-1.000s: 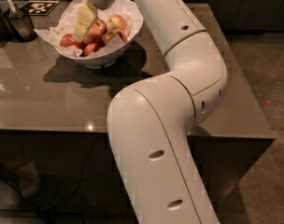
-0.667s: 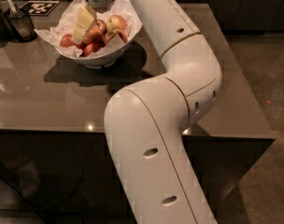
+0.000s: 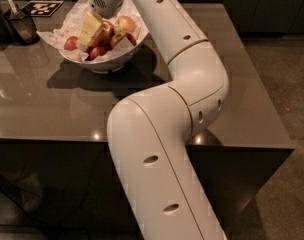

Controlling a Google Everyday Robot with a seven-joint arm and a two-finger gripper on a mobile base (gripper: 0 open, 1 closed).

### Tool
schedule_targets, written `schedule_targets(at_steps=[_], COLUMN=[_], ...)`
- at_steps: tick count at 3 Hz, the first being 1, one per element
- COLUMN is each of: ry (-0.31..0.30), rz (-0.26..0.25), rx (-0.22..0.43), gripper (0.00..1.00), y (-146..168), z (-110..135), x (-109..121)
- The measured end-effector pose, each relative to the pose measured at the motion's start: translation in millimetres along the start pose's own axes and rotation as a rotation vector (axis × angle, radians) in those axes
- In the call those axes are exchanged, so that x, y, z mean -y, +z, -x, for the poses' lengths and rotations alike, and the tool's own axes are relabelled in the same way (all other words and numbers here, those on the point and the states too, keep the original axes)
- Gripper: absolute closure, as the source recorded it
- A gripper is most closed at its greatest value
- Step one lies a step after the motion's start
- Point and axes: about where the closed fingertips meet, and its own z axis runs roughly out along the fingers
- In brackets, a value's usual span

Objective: Pick apple from white bowl

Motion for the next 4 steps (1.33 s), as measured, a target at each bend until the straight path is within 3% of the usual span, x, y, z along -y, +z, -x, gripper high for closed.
schedule_targets(at_steps=[3, 4], ry=[0.03, 0.03], rz=[0.02, 0.02], rx=[-0.009, -0.009], gripper=[0.0, 0.19], y=[14, 14], z=[-17, -17], x=[10, 10])
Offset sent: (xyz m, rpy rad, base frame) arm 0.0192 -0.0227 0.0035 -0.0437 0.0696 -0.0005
